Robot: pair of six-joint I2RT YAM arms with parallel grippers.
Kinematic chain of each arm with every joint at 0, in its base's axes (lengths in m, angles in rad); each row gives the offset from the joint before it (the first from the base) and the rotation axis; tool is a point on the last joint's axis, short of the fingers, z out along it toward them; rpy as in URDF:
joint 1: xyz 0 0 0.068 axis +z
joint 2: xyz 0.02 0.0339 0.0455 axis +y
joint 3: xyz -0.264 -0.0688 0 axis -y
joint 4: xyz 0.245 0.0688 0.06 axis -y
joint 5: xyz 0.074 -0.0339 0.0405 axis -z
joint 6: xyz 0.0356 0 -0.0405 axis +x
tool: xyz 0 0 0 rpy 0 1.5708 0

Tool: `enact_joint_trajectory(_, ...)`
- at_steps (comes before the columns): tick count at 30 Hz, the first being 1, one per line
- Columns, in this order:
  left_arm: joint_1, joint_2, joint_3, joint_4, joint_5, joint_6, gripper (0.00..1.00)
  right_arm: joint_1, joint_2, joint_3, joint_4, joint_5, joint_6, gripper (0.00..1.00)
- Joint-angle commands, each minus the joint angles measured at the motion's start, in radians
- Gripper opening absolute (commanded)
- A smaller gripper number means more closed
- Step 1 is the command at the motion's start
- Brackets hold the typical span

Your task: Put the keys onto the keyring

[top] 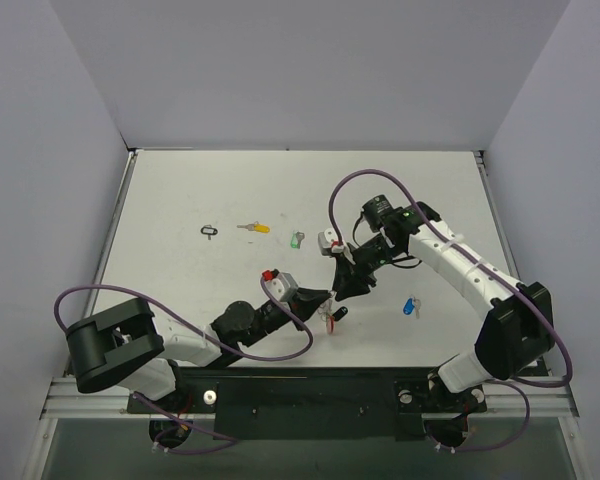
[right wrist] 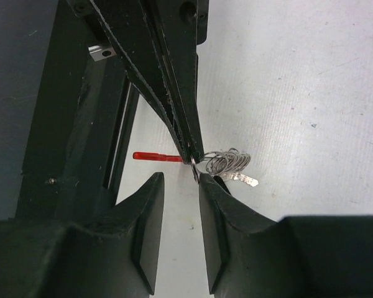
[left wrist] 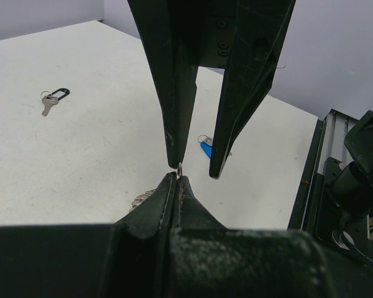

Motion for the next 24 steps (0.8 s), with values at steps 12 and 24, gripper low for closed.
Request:
enact_joint_trajectory(12, -0.005, 0.0, 0.007, 0.267, -0.003, -0.002, 0.0, 0.013, 0.022, 0.02, -0.032, -0.064, -0.01, 0.0)
enact_joint_trajectory(24, -0.005, 0.014, 0.007, 0.279, 0.007, -0.014, 0.0, 0.012, 0.012, 0.026, -0.07, -0.036, -0.018, 0.0)
